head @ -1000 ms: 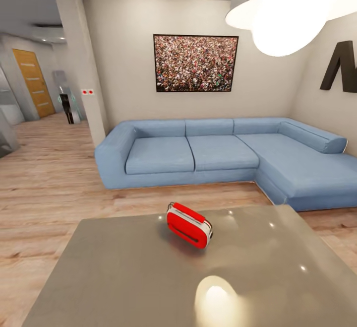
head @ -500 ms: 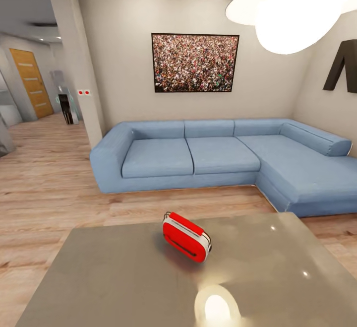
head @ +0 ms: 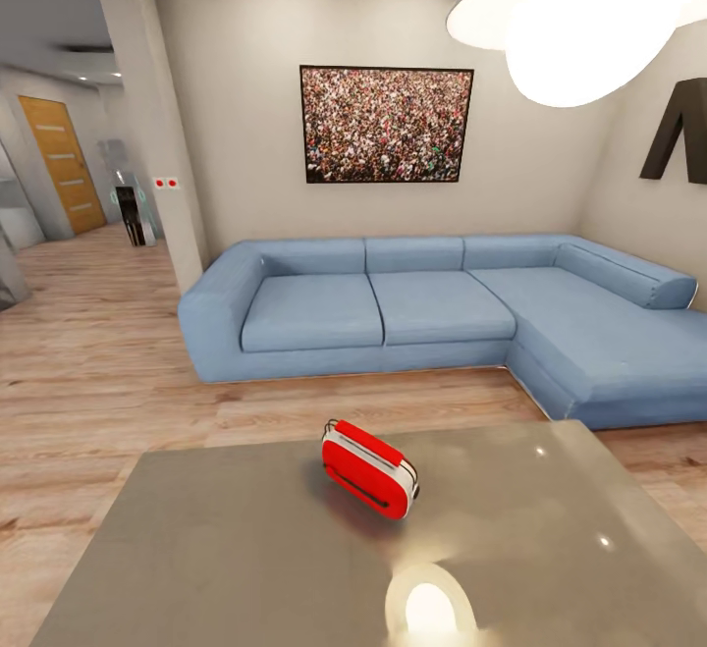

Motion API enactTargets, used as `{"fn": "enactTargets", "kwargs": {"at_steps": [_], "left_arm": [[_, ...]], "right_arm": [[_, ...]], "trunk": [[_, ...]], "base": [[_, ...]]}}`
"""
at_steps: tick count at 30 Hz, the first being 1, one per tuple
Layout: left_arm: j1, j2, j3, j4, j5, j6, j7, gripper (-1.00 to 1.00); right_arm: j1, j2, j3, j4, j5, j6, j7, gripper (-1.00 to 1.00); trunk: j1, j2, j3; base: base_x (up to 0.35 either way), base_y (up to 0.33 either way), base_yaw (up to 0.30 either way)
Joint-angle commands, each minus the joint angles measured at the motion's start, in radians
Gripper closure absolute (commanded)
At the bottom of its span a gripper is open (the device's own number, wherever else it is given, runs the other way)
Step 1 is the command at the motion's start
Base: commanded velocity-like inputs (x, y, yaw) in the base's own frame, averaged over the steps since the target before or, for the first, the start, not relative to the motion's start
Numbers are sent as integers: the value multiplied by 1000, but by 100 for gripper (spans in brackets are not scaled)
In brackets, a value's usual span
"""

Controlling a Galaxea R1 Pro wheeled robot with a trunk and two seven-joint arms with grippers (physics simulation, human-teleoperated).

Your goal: Turn on the radio receiver that's on the table in the living room.

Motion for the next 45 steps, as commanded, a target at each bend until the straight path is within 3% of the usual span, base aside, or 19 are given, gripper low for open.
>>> {"fn": "enactTargets", "kwargs": {"at_steps": [1,18,45], "left_arm": [[0,-1,0,0,0,0,0,-100],[0,-2,0,-3,3,5,-1,-100],[0,-10,-1,-3,2,10,-3,-100]], "right_arm": [[0,0,0,0,0,0,0,-100],[0,0,0,0,-1,0,0,-100],[0,1,-3,0,-6,-1,-1,-100]], "trunk": [[0,0,0],[0,0,0],[-104,189,85]], "base": [[0,0,0],[0,0,0],[0,0,0]]}}
